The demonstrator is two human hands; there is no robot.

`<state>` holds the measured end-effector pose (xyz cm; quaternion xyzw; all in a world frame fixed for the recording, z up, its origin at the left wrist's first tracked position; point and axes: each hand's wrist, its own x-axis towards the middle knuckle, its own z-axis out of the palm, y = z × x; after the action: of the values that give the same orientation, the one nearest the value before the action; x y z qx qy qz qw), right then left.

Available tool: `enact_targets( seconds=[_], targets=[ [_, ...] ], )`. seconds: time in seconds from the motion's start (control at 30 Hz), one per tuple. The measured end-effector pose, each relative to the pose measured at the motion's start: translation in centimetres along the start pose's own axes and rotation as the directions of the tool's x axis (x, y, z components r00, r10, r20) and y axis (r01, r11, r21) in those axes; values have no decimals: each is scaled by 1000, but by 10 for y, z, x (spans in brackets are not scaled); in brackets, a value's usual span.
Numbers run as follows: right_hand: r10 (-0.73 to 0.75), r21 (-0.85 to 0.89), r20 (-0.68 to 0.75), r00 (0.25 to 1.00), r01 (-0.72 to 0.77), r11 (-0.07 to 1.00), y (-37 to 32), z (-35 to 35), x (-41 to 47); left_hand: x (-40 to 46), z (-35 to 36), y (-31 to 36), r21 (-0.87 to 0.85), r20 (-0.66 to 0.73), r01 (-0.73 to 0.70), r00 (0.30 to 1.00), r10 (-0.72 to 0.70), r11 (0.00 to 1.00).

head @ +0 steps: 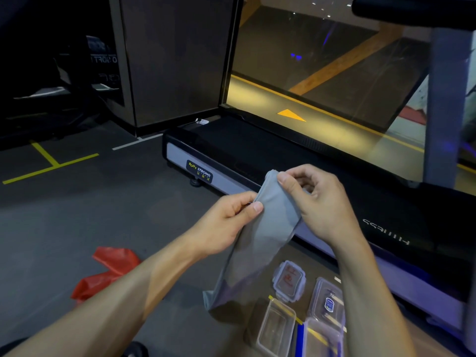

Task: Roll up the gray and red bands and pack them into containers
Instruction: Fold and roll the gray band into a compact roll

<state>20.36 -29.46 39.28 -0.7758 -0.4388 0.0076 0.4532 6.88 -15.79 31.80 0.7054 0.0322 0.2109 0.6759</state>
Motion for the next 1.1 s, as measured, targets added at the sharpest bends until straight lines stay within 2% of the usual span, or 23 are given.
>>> enact_targets(
  seconds=[0.23,0.37,0.47,0.57,0.63,0.73,0.8,0.87,0.93,1.1],
  targets=[
    [45,64,26,999,-47,997,0,-2,-3,-1,3,6,-194,82,98,993,-83,976],
    [7,67,11,1000,-8,998,-7,-4,-3,-1,3,9,-184,80,94,994,-80,979],
    [-37,74,10,999,36,997,-12,-7,-2,-2,3,12,-131,86,40,996,-29,991],
    [-121,59,-4,993,121,991,-20,-13,-2,1,-3,16,-40,6,-66,998,67,997],
    [-145,60,-25,989,146,987,-26,-17,-1,2,-8,14,69,-105,-135,984,142,988],
    [-139,54,-57,989,142,988,-30,-18,1,-4,-8,12,185,-297,-162,931,212,969],
    [-134,43,-68,989,137,990,-31,-17,2,-11,-4,13,219,-301,-187,921,248,958],
    [-128,39,-70,989,131,991,-31,-15,4,-17,1,13,279,-249,-196,930,268,940],
    [-129,42,-71,989,132,990,-30,-13,6,-19,6,10,302,-228,-160,945,234,940],
    [-110,56,-76,991,114,992,-26,-9,9,-16,8,4,312,-358,-64,916,179,948]
  ],
)
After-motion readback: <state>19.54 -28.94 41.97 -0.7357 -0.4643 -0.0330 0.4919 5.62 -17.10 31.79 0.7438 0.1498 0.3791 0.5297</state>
